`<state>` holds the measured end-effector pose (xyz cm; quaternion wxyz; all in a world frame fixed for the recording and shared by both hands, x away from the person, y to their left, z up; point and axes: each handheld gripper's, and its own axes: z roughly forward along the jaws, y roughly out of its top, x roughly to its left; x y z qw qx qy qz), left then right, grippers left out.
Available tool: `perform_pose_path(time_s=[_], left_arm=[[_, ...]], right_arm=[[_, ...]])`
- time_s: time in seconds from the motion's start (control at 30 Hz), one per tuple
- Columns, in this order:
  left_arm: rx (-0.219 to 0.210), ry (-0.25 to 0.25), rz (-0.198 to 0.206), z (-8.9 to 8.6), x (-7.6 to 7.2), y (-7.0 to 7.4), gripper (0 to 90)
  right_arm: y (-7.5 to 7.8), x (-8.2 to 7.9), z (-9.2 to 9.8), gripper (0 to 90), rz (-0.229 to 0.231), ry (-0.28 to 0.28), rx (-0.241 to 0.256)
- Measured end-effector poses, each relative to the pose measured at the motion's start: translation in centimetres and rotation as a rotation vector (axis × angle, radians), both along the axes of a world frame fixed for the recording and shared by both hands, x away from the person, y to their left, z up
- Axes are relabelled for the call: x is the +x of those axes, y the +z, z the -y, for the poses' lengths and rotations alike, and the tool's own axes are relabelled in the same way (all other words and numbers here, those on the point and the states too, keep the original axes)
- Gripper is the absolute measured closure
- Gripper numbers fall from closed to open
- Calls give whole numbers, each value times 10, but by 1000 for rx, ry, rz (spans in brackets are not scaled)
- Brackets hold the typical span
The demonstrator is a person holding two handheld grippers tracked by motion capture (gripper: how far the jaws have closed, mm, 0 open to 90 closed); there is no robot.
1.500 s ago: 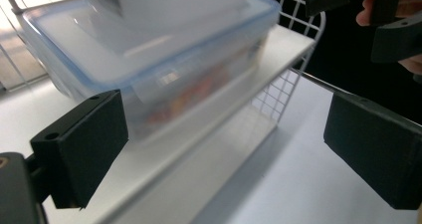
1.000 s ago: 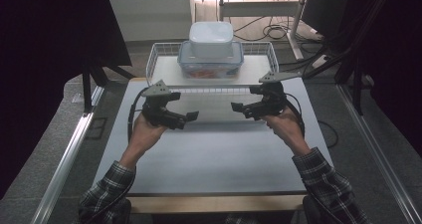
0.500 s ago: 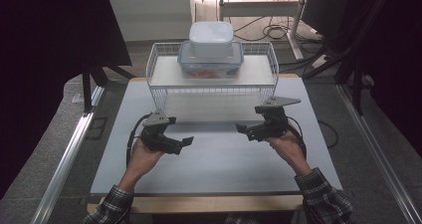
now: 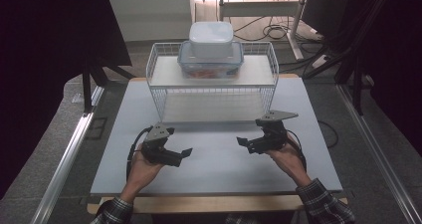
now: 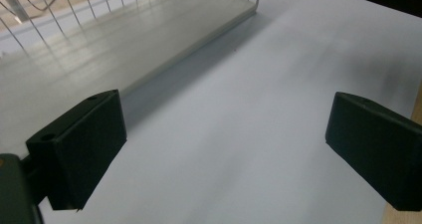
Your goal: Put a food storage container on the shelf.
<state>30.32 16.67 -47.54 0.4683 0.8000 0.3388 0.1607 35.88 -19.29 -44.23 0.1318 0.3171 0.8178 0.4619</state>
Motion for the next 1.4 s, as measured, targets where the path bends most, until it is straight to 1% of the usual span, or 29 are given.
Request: perform_pose_path(time_s=[0.1,0.37,0.57,0.67,0.77,0.9,1.0,1.1,1.13,1.4], left_arm=[[10,7,-3,-2,-3,-5,22],[17,28,-9,-9,-12,-17,18],[25,40,-13,-14,-19,-26,15],[37,47,-18,-17,-22,-29,13],[40,49,-31,-19,-24,-33,12],[69,50,-55,-19,-27,-41,11],[93,47,-77,-19,-28,-46,10],[115,48,-95,-19,-29,-51,9],[116,51,-101,-19,-29,-52,9],[151,44,-149,-19,-27,-59,7]], right_arm=[[-5,-4,2,0,3,-2,-7],[-21,-12,8,0,-2,-7,-42],[-29,-18,13,0,-13,-11,-43],[-33,-22,17,0,-16,-14,-51],[-37,-25,20,0,-16,-16,-58],[-42,-29,25,0,-28,-21,-68],[-48,-32,28,0,-38,-25,-88],[-52,-34,31,0,-36,-31,-113],[-53,-34,32,0,-36,-31,-115],[-65,-37,37,0,-74,-40,-154]])
